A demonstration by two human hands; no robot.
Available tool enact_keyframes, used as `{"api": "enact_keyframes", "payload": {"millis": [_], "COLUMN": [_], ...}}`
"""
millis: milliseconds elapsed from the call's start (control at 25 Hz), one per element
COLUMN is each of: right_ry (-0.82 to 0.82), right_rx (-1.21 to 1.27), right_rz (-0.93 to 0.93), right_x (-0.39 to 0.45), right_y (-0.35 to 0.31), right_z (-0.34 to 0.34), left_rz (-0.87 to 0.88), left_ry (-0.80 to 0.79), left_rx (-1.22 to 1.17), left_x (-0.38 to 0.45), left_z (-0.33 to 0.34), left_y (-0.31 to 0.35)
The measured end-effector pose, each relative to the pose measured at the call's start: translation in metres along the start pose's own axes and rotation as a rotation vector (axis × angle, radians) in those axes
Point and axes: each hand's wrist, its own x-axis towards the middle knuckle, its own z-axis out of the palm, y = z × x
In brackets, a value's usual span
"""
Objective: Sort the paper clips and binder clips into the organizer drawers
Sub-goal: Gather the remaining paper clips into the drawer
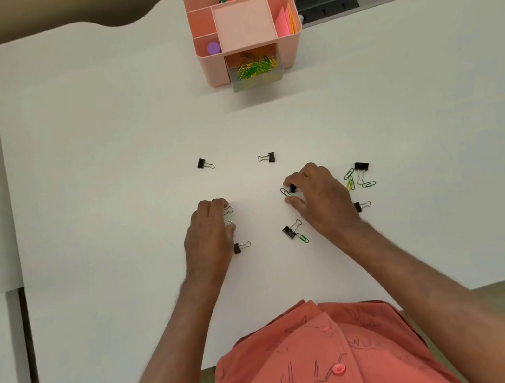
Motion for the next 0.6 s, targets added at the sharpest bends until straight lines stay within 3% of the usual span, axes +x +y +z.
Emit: {"api": "enact_keyframes", "payload": {"millis": [200,320,400,480,600], "right_ry": [-0.017,-0.056,-0.035,0.000,0.067], "right_rx": [-0.073,-0.009,0.209,0.516,0.910], "right_rz": [-0.021,-0.011,0.060,0.246,0.519], "right_x": [0.006,0.004,-0.003,-0.016,-0.037], "right_y": [-0.007,-0.008,-0.004,0.005,0.025], "right_z": [0.000,-0.003,-0.010,-0.018,-0.029], "left_rz": [0.002,0.195,0.391,0.544,0.575], "left_ry": [0.056,0.055,-0.012,-0.052,-0.084], "left_rx": [-0.036,-0.048,-0.025,0.068,0.269], "left_x": [-0.012,-0.026,-0.036,-0.043,-0.043], "left_z": [0.000,0.005,0.017,0.036,0.056], "left_y": [0.006,0.020,0.037,0.053,0.068]}}
